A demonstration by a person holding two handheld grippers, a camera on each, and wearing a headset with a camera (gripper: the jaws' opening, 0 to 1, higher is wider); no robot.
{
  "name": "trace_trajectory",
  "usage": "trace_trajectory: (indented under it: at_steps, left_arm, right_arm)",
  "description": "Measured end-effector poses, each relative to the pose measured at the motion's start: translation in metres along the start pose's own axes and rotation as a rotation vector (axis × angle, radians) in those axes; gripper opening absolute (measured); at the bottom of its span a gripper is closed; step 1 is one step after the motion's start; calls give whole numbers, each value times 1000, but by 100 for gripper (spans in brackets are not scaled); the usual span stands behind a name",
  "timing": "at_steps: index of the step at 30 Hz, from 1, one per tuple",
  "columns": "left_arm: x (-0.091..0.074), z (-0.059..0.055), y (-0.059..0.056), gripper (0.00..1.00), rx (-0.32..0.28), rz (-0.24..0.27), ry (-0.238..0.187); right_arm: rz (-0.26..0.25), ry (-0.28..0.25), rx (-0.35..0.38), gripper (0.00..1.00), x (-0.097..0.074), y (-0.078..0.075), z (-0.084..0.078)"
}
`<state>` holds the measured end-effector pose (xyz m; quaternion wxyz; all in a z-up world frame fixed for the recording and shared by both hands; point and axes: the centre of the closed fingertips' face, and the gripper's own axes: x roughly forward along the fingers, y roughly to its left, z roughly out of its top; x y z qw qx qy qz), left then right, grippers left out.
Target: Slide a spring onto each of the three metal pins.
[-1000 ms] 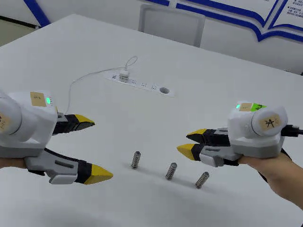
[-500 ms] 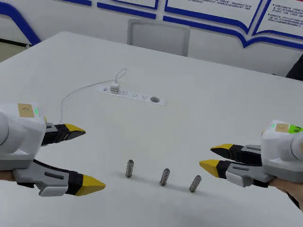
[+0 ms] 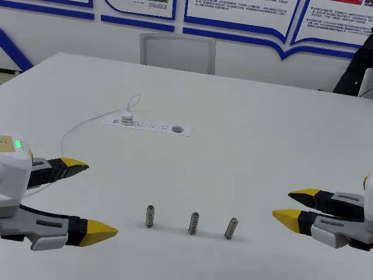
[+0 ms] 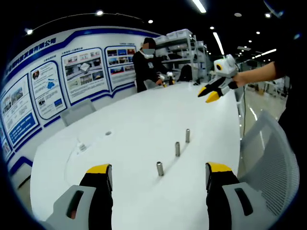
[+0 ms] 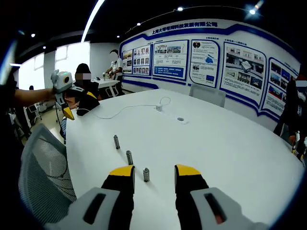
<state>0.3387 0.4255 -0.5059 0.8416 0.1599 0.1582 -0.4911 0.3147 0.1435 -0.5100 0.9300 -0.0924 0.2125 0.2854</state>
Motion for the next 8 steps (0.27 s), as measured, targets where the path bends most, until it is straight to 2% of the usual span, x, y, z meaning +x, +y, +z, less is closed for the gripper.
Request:
trace_trajectory:
  at_steps: [2,5,8]
  left_arm:
    - [0,4,2,82,-2,9,-17]
    - [1,4,4,83,-7,6,-17]
    - [1,3,0,85,-15,-29,-11]
  right_arm:
    - [3,-5,3,34,-4,5,2]
    - [13,-4,-9,38,-8,10,2]
    - [19,29,-55,40,-11,13,-4]
